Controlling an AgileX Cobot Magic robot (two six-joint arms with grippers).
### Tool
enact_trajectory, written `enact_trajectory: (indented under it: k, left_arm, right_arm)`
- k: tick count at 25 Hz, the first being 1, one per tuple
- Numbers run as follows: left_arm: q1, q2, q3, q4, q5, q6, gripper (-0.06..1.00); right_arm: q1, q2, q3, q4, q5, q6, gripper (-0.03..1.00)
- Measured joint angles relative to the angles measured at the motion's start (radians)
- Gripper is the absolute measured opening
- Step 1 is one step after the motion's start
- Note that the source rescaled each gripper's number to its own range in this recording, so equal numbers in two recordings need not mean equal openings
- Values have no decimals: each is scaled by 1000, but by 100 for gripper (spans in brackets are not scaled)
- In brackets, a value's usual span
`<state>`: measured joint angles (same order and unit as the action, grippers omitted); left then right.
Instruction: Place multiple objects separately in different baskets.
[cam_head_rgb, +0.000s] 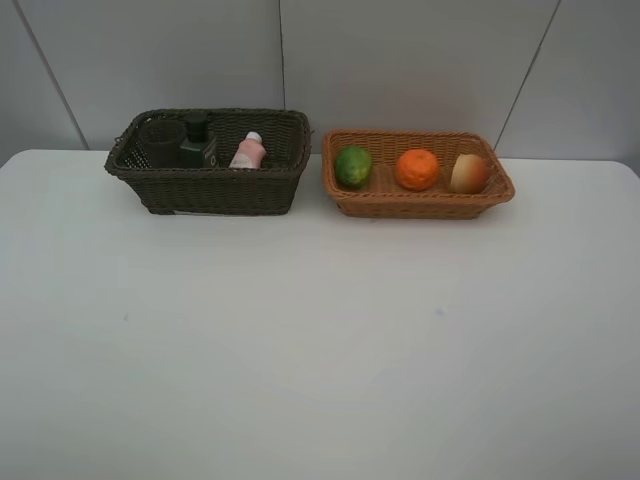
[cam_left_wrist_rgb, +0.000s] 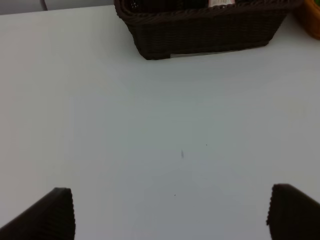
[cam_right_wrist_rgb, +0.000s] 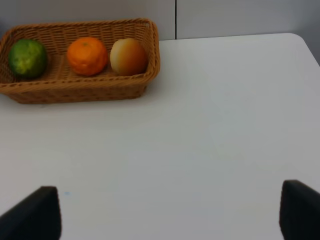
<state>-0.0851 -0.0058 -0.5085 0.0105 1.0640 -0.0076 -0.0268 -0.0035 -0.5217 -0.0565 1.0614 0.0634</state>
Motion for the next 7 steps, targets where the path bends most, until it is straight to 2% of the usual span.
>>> enact_trajectory:
  k: [7]
  left_arm:
    - [0, 0, 0, 3, 0, 0, 100]
  right_arm:
    - [0, 0, 0, 0, 0, 0, 84]
